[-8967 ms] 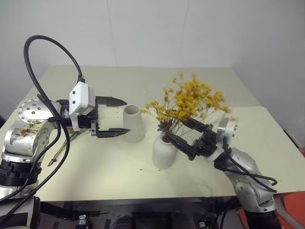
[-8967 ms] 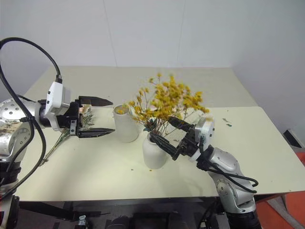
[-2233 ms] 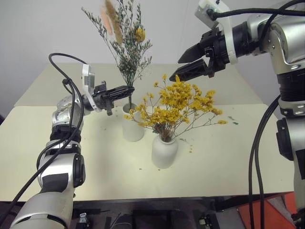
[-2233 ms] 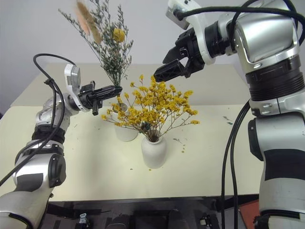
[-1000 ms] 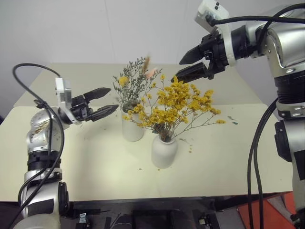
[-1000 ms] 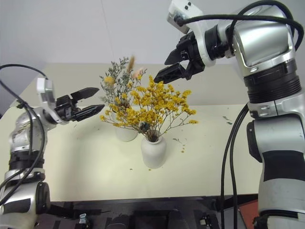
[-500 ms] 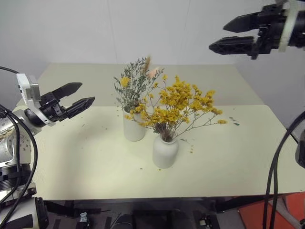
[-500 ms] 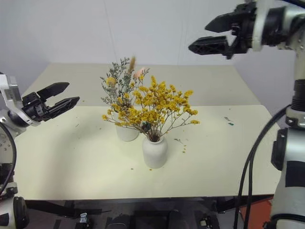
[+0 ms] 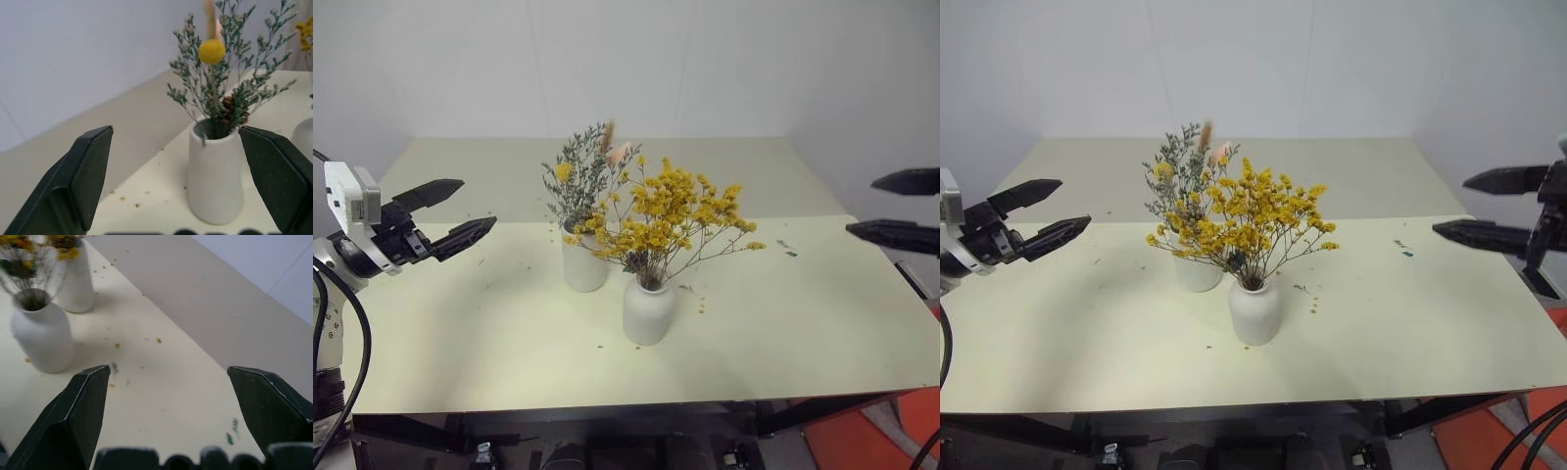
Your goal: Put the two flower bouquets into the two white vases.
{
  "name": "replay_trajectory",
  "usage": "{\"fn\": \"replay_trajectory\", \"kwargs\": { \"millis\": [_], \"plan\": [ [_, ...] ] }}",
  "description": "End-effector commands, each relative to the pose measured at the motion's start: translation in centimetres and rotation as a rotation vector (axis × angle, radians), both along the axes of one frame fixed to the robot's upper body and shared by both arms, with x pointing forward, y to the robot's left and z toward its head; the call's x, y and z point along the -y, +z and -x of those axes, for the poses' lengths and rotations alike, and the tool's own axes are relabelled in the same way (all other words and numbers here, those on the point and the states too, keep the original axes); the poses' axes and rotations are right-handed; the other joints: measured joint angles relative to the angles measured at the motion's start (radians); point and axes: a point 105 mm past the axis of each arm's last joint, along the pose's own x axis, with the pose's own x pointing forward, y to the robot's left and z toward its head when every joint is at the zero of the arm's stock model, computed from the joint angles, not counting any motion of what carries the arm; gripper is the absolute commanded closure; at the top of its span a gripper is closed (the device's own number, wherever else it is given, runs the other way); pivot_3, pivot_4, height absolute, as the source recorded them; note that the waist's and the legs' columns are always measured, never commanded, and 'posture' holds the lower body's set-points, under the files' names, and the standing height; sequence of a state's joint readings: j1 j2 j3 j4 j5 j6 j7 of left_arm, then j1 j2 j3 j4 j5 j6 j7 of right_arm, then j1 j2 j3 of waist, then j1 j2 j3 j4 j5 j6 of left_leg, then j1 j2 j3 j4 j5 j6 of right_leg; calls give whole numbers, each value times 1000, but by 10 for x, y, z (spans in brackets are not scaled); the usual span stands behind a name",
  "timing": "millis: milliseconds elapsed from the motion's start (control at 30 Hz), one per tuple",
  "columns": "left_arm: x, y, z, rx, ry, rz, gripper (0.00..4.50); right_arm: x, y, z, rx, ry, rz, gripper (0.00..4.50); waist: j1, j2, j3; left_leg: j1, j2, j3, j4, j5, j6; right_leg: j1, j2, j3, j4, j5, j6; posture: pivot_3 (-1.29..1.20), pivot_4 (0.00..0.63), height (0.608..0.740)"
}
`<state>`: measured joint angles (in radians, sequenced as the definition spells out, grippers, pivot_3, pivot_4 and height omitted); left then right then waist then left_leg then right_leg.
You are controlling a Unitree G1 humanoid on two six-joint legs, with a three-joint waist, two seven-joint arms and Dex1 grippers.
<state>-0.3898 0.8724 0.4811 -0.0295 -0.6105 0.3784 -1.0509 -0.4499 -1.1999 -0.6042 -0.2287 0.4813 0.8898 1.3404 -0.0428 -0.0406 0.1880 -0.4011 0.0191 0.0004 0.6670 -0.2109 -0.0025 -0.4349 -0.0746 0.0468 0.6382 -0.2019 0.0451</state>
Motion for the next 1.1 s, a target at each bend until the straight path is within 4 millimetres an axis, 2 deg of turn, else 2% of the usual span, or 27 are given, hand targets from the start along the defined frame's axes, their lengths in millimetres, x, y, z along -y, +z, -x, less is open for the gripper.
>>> {"fn": "replay_trajectory", "kwargs": {
  "millis": [33,233,300,467,533,767,867,1100],
  "plan": [
    [-4,3,5,7,12,-69,29,-8,-4,11,29,15,-10,0,0,0,0,1,0,0,0,0,0,2,0,0,0,0,0,0,150,740],
    [-10,0,23,-15,6,-67,29,-9,-32,26,-110,93,2,0,2,0,0,1,0,0,-1,0,0,3,0,0,-3,0,0,0,150,740],
    [-9,5,29,-15,-8,-75,29,-7,-36,27,-131,103,14,0,3,0,0,0,1,0,-1,0,0,3,0,-1,-5,0,0,0,150,740],
    [-19,17,42,-63,-68,-80,29,-12,-35,24,-130,109,-29,0,4,0,0,0,1,0,-2,0,0,3,0,-2,-7,0,0,0,150,740],
    [-20,15,44,-99,-78,-125,29,-13,-37,23,-140,124,-47,0,4,0,0,1,1,0,-3,0,0,3,0,-2,-7,-3,-5,0,150,740],
    [-16,7,50,-142,-116,-188,29,-18,-47,18,-137,138,-34,0,4,0,0,0,1,0,-5,0,0,3,-1,-2,-9,-3,-6,0,150,740],
    [-14,3,47,-146,-123,-192,29,-18,-44,22,-121,137,-54,0,6,0,0,0,1,0,-5,0,0,2,-1,-2,-9,-3,-5,0,150,740],
    [-15,17,47,-130,-147,-203,29,-24,-43,31,-112,161,-89,0,13,0,0,-1,1,0,-5,0,0,2,-1,-2,-9,-3,-4,0,150,740]
  ]
}}
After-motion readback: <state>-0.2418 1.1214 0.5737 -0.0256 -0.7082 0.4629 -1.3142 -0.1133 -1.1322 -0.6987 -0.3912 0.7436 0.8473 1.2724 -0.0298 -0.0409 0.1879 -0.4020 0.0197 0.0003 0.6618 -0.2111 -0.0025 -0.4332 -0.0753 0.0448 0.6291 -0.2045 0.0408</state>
